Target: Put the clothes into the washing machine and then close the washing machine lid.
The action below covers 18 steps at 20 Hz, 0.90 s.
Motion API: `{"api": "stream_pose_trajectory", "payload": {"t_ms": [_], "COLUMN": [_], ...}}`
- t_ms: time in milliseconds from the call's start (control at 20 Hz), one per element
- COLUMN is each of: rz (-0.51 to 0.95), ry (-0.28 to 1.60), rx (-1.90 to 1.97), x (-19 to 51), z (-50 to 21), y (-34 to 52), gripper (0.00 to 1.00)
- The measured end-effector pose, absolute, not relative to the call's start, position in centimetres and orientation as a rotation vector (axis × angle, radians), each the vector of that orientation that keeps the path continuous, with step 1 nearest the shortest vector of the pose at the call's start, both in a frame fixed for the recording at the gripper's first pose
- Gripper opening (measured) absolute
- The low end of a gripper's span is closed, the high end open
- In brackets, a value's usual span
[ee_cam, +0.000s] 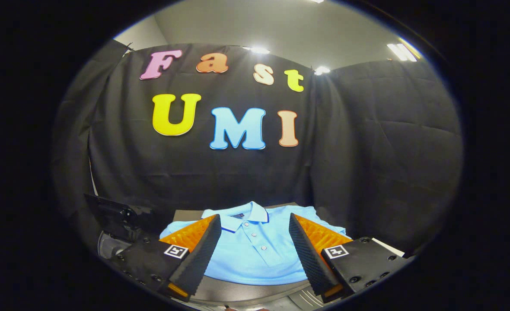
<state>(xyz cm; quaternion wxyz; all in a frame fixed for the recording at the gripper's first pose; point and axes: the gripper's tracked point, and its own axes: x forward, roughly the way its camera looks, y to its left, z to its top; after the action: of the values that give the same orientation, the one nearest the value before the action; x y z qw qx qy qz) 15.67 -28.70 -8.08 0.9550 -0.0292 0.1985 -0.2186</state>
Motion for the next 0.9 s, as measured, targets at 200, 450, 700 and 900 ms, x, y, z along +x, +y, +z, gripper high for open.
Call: {"api": "stream_pose_trajectory", "payload": {"t_ms": [200,450,700,900], "rz": [-0.444,-0.407,-0.361,-0.34], "ry": [0.559,0.69,0.794,0.811], "rx": [-0.08,-0.019,0.024,0.076], "x": [17.0,18.8,19.3,19.3], "z": [-12.0,-16.0,-18.5,-19.1], "y": [-30.9,-31.7,-31.5,-31.4], "gripper": [0.98,0.98,0.99,0.98]}}
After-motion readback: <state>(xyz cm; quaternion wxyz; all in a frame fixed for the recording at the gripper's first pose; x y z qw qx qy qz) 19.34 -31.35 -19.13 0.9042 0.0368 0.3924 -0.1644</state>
